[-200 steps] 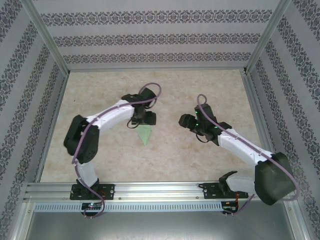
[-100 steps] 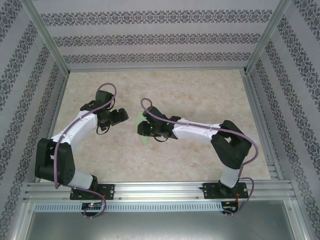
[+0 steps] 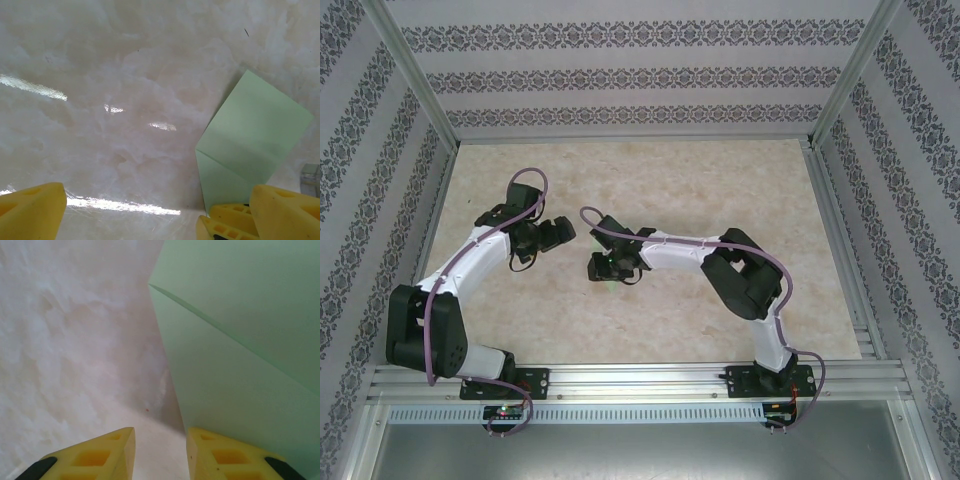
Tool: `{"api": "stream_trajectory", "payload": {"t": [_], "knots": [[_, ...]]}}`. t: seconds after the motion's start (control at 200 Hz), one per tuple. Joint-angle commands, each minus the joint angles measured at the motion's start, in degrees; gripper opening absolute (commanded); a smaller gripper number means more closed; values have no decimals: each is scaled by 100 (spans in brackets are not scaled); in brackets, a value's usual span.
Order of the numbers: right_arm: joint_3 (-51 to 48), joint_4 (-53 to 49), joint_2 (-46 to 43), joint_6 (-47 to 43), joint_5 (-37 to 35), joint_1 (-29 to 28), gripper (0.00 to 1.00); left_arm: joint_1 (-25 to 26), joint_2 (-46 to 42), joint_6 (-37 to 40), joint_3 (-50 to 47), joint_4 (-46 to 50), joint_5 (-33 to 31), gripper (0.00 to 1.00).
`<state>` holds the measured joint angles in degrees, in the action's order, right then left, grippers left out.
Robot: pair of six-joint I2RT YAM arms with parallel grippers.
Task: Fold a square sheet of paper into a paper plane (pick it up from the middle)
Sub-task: Move the paper to the center of the table.
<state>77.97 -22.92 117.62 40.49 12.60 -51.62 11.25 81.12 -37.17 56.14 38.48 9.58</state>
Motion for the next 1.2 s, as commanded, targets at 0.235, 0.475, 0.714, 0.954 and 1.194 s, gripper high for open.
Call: {"api": "stream_trajectory", "payload": {"t": [0.235,0.475,0.714,0.954,1.194], "knots": [[-668,-1189,-269,-2537,907,592,34,-79,134,109,20,-282,260,95],[-854,-1797,-1262,-3513,1044,1003,37,-79,126,-36,-160,-531,575,95],[-1136,-737,-2059,-902,-187,897,40,-35,119,-164,-346,-880,964,92],[-385,-431,-1276,371,-830,550,38,-13,134,-288,-399,-965,914,91],[1093,-1044,189,513,-999,498,36,-17,117,-329,-444,-904,782,91]]}}
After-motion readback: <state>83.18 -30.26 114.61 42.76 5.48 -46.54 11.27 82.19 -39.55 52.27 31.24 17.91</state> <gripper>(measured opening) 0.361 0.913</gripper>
